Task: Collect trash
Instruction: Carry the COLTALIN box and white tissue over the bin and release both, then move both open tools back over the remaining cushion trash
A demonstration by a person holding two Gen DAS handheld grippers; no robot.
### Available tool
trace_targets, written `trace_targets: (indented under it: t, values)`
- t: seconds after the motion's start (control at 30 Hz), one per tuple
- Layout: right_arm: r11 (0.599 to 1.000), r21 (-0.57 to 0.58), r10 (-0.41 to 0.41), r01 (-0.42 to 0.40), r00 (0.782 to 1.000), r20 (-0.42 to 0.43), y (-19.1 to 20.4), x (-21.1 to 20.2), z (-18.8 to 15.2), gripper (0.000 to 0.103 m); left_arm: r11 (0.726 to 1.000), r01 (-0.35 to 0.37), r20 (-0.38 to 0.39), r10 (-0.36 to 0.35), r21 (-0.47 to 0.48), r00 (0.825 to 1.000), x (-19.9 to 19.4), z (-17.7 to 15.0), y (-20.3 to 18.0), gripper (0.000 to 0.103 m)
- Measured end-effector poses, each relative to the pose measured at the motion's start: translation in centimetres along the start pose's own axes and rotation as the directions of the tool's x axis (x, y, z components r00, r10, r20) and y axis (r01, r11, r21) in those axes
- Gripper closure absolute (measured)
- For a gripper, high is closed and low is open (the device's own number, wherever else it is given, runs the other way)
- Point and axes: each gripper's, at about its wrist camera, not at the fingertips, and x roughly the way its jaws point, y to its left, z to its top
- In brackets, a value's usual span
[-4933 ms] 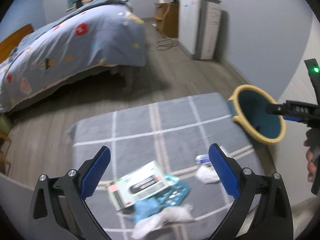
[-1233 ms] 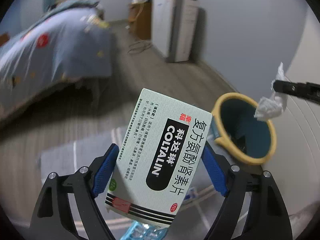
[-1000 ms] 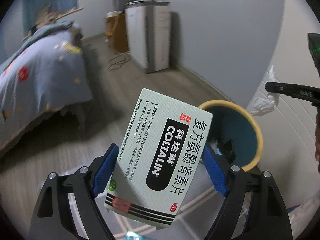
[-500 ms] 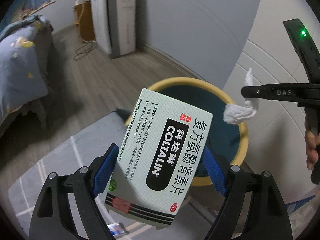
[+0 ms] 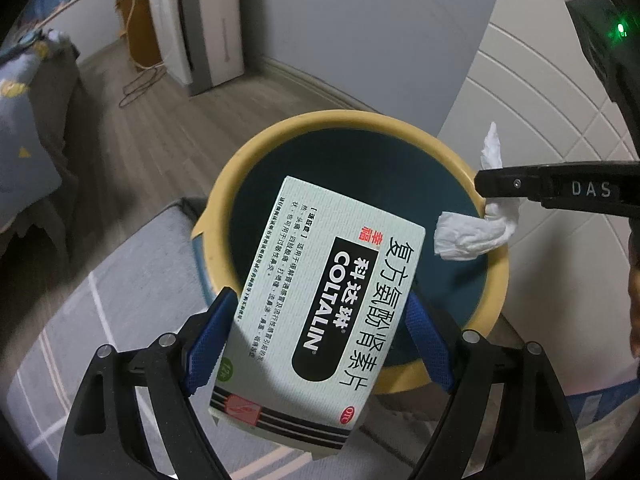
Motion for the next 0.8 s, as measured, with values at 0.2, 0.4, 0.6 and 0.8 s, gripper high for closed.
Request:
trace_targets:
  t: [0.2, 0.4, 0.6, 0.8]
  values:
    - [0.999, 0.033, 0.009, -0.008, 1.0, -0.014, -0.8, 0.4, 0.2, 0.086, 1.0, -0.009, 0.013, 0.009, 0.015, 1.0, 0.8, 0.0, -0.5, 0.02]
    - [0.998, 0.066, 0.018, -0.018, 1.0, -0.007, -1.1, 0.4, 0.4, 0.071, 1.0, -0.006, 0.037, 0.005, 0.025, 0.999, 0.5, 0.2, -0.3, 0.016]
    - [0.997, 0.077, 0.011, -0.012, 1.0, 0.006, -0.6, 0.0, 0.5, 0.05, 1.0, 0.005, 0.052, -0.004, -0.024, 0.999, -0.8, 0.3, 1.0, 0.015]
    - [0.996, 0.082, 0.02, -0.023, 0.999, 0.04, 0.5, -1.0, 0.9, 0.023, 0.998, -0.011, 0.062, 0.015, -0.068, 0.998, -3.4, -0.7, 2.7, 0.009]
